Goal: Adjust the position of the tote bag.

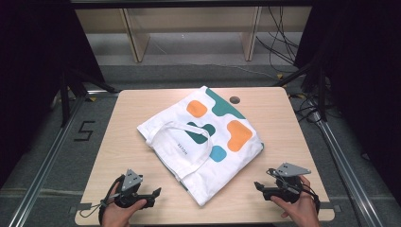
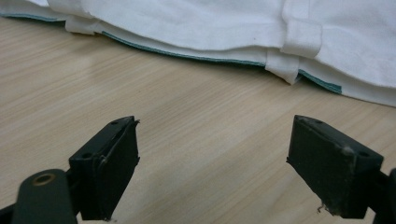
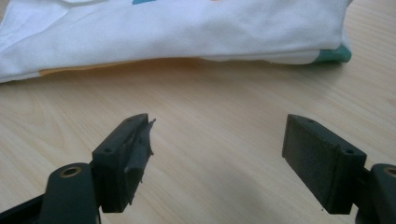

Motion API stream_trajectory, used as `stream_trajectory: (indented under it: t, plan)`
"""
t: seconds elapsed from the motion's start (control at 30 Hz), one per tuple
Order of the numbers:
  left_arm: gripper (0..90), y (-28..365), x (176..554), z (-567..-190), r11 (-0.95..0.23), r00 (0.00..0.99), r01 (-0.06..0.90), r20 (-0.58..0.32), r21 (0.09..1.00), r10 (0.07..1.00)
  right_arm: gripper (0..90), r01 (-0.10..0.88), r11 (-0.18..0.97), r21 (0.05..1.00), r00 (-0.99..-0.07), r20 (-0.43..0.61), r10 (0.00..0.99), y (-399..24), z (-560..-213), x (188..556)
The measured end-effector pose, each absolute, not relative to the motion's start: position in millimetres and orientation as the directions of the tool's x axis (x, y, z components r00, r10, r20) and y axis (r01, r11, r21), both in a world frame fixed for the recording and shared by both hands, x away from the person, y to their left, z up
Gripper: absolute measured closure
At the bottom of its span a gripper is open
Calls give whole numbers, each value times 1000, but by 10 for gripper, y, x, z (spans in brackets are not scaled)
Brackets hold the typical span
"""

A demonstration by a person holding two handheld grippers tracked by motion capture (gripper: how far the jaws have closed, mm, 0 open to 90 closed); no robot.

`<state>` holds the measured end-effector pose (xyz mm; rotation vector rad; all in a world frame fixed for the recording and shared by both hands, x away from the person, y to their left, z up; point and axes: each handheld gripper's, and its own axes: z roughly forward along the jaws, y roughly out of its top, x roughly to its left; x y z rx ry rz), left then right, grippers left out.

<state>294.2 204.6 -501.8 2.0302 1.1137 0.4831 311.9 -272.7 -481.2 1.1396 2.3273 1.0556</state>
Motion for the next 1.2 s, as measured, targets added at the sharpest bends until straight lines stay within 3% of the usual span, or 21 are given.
stream_trajectory:
  t: [0.23, 0.6, 0.73, 1.2]
  plan:
    - [153, 2074, 2949, -5008, -361, 566, 548, -16, 755, 824, 260, 518, 403, 755, -654, 45, 755, -2657, -4786, 3114]
    - [153, 2063, 2955, -5005, -359, 556, 554, -13, 751, 831, 236, 467, 453, 759, -693, -4, 721, -2408, -4757, 3089]
    - [153, 2081, 2962, -5004, -377, 558, 555, 5, 742, 830, 211, 426, 502, 752, -716, -58, 695, -2249, -4733, 3087]
    - [155, 2127, 2978, -5014, -311, 504, 573, -26, 758, 863, 202, 327, 580, 746, -842, -49, 538, -1483, -4707, 3071]
